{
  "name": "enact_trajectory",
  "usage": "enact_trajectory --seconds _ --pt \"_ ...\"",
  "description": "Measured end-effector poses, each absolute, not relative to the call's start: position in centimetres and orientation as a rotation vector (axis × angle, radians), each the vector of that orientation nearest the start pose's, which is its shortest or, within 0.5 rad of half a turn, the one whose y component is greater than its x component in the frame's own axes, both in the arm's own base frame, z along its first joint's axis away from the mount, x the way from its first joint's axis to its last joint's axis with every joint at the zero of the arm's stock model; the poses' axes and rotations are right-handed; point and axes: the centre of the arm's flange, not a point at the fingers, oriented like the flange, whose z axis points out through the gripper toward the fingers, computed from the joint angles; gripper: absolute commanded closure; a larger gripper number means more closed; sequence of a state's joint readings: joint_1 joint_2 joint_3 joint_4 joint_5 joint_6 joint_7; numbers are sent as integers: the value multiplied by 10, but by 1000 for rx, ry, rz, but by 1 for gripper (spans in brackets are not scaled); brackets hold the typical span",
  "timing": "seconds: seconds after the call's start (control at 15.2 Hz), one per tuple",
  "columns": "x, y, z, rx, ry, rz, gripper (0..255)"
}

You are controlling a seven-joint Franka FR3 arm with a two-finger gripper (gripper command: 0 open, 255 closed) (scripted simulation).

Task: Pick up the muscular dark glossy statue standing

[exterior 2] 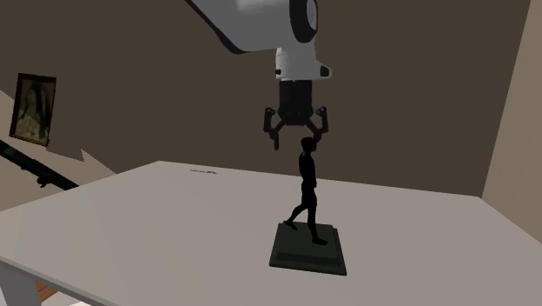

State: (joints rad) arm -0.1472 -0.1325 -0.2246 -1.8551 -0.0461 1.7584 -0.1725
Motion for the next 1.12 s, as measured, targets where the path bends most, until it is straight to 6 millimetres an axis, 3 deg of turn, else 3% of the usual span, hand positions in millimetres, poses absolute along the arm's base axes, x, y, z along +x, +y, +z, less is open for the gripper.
enact_trajectory --seconds 0.26,0.33,0.79,1.12 --pt "485 -201 555 -3151 301 -43 0" --pt "485 -201 553 -3151 301 -43 255" --pt "479 -215 560 -3203 307 -61 255" --pt "481 -207 566 -3170 312 -66 255"
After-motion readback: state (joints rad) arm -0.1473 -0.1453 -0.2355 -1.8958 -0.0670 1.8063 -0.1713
